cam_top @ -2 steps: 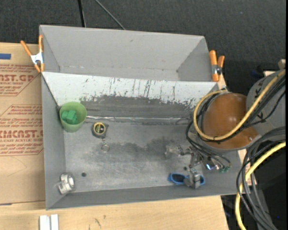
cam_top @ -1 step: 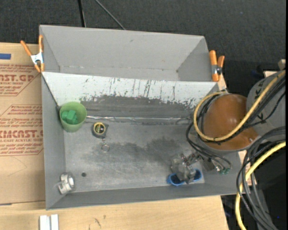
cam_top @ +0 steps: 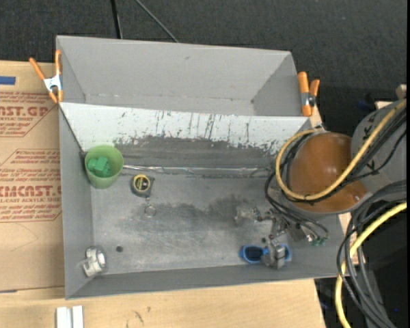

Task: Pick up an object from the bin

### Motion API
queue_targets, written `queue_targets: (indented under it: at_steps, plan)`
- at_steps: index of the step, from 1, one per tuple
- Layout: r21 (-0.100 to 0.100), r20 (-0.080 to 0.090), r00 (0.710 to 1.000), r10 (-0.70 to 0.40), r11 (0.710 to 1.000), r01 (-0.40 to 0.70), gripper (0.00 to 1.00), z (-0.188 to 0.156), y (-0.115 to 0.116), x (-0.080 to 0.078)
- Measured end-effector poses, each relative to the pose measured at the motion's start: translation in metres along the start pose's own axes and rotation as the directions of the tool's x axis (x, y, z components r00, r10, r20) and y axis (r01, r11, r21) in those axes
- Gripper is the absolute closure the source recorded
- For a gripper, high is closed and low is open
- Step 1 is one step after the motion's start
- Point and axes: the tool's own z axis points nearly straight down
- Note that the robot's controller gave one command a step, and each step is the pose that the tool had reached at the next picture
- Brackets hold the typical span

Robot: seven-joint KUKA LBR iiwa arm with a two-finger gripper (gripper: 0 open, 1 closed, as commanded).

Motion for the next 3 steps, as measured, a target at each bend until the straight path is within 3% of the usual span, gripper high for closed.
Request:
queue_targets:
  at_steps: [1,2,3]
  plan:
    - [-0.005,-0.013,1.0,0.0,1.0,0.0,1.0,0.002,0.001,0.004]
    - [0.0,-0.007,1.0,-0.027,1.0,0.027,1.0,-0.122,-0.007,-0.018]
    - [-0.005,-0.008,0.939,-0.345,0.939,0.345,1.0,-0.203,-0.02,-0.021]
